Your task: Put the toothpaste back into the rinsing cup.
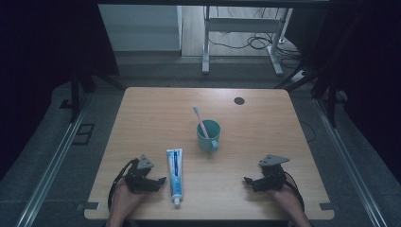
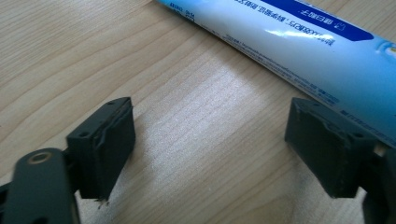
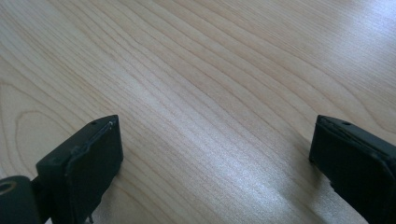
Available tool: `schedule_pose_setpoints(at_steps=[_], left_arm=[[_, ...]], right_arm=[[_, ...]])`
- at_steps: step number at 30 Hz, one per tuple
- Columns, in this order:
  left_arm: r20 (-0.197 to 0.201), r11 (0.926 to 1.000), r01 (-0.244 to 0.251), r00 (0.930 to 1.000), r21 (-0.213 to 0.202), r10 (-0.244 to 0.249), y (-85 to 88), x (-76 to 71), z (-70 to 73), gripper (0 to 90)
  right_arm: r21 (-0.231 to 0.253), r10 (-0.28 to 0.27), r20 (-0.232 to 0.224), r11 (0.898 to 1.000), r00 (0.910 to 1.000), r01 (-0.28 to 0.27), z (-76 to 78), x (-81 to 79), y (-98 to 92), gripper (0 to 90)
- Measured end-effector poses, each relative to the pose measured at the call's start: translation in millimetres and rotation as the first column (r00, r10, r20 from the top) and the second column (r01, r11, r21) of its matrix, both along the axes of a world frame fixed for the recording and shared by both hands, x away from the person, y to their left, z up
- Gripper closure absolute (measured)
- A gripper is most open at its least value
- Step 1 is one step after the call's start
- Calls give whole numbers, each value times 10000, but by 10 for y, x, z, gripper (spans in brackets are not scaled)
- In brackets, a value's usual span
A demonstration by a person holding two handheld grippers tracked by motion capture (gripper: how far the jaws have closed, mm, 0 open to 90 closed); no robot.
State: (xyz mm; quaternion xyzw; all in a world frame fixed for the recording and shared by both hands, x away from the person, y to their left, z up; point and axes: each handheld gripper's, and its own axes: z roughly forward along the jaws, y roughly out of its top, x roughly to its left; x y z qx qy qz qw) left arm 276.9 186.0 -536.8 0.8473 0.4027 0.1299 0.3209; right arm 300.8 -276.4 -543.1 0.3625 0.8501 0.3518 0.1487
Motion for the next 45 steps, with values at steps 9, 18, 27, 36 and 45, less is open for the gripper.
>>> schedule_pose_setpoints(at_steps=[9,18,27,36,45], left_arm=[[223,9981,-20,9997,-623,34,39,-32,112,310],[66,9878,-82,9999,-1556,93,37,-61,230,465],[73,9863,590,9983,-1539,-586,-117,-89,323,589],[170,9786,1307,9914,-1588,-1296,-339,-109,395,719],[2,9681,1855,9821,-1686,-1882,-516,-131,378,868]], right_arm=[[4,-19,-2,10000,10000,19,0,0,-1,27],[-7,-39,24,10000,10000,39,-1,3,-2,27],[-10,-54,22,10000,10000,54,-1,4,-2,27],[-9,-56,23,10000,10000,56,-1,5,-2,27],[-9,-57,23,10000,10000,57,-1,4,-2,27]])
